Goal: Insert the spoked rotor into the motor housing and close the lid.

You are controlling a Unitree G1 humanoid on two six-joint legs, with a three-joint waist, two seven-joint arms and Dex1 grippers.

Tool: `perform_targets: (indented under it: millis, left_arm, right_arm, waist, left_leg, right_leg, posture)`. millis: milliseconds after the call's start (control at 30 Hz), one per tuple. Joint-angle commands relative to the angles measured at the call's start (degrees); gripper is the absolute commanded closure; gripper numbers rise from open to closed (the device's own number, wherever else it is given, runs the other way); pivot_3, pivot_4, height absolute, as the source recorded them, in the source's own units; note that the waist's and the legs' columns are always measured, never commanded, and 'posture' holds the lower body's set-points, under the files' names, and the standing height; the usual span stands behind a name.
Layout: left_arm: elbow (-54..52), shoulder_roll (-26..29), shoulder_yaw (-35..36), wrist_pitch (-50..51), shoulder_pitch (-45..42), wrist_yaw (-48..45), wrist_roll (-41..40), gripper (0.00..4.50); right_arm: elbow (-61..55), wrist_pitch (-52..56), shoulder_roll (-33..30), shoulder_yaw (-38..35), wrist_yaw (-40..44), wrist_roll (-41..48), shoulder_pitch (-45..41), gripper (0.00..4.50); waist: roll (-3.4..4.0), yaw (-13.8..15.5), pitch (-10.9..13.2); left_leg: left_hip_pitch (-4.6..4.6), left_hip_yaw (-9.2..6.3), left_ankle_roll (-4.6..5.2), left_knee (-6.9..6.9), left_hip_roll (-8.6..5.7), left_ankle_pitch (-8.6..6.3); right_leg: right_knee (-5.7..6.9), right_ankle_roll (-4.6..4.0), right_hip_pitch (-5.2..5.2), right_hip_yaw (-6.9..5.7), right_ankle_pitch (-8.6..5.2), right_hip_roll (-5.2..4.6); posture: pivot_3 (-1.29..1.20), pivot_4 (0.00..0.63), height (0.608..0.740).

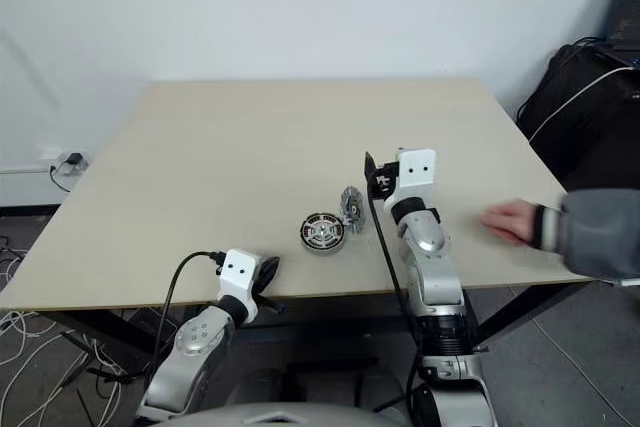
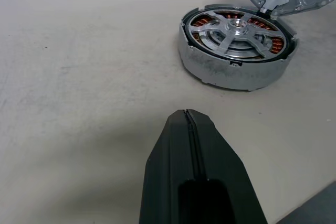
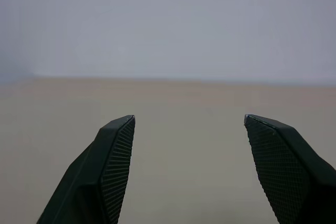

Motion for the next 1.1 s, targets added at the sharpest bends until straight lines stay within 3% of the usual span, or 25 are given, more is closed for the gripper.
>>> perform_targets:
  millis: [33, 167, 1100]
  left_arm:
    - [-1.7, -0.1, -0.3, -0.3, -0.4, 0.0, 0.0, 4.50]
    - [-1.7, -0.1, -0.2, -0.3, -0.5, 0.0, 0.0, 4.50]
    - [-1.8, -0.1, -0.2, -0.2, -0.6, 0.0, 0.0, 4.50]
  right_arm:
    - [-2.5, -1.0, 0.1, 0.2, 0.0, 0.6, -0.5, 0.93]
    - [-2.7, -0.6, 0.0, 0.3, -0.1, 0.6, -0.7, 0.93]
    - [-2.6, 1.0, -0.7, 1.9, 0.7, 0.3, -0.5, 0.93]
  waist:
    - [0.00, 0.0, 0.0]
    - [0.00, 0.0, 0.0]
    - [0.01, 0.0, 0.0]
  left_leg:
    - [0.01, 0.01, 0.00, 0.02, -0.02, 0.00]
    - [0.02, 0.02, 0.00, 0.05, -0.04, 0.00]
    - [-0.02, 0.02, 0.00, 0.02, -0.04, 0.00]
  right_leg:
    - [0.00, 0.05, 0.01, 0.00, 0.03, -0.06]
    - [0.01, 0.11, 0.01, 0.01, 0.15, -0.40]
    - [-0.01, 0.08, -0.05, 0.00, 0.13, -0.37]
  posture:
    - [0.00, 0.000, 0.740]
    - [0.00, 0.000, 0.740]
    - [0.00, 0.000, 0.740]
